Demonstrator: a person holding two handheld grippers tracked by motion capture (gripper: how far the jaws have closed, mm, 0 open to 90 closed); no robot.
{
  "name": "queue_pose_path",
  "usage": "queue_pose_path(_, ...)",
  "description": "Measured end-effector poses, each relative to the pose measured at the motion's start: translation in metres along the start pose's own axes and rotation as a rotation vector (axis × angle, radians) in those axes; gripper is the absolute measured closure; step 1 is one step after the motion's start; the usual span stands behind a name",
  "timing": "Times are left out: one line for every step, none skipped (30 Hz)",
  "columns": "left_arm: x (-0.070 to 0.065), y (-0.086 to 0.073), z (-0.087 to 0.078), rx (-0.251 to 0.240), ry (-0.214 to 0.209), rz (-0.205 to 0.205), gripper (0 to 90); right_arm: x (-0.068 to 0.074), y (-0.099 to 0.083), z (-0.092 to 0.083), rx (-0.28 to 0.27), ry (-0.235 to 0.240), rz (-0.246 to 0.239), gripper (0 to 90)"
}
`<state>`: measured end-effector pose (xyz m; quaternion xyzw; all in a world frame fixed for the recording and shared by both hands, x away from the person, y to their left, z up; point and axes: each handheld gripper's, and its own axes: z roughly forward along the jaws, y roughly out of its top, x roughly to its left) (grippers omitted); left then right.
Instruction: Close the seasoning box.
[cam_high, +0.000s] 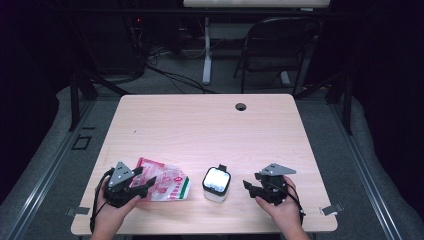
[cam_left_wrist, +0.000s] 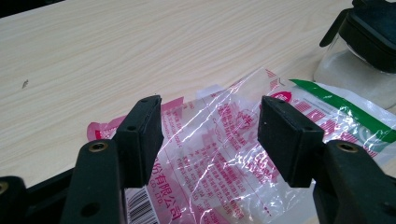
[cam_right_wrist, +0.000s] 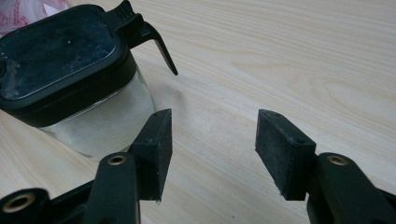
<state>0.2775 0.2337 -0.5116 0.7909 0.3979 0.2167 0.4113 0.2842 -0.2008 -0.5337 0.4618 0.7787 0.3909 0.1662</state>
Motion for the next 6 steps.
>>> queue_pose_path(0.0005,-0.0001,-0.0001,-0.002,0.001,-0.002,40.2,-0.0007,-0.0008,0.0001,0.001,-0.004,0.000,45.1)
queue_pose_path(0.0011,0.0000,-0.0003,-0.003,0.001,-0.004,40.2,-0.0009,-0.0016,0.0006,-0.004,-0.005,0.003,44.1)
queue_pose_path(0.0015,-0.0001,-0.0003,-0.005,0.004,-0.005,40.2,-0.0012,-0.0025,0.0010,-0.004,-0.007,0.004,43.6)
queue_pose_path(0.0021,0.0001,-0.0004,-0.003,0.001,-0.006,40.2,-0.0016,-0.0033,0.0013,-0.003,-0.010,0.001,43.2)
queue_pose_path(0.0028,0.0003,-0.0005,-0.004,0.003,-0.007,40.1,-0.0019,-0.0040,0.0012,0.005,-0.016,-0.004,42.9)
queue_pose_path(0.0033,0.0006,-0.0005,-0.006,0.004,-0.011,40.1,-0.0023,-0.0048,0.0018,-0.001,-0.013,-0.005,42.6)
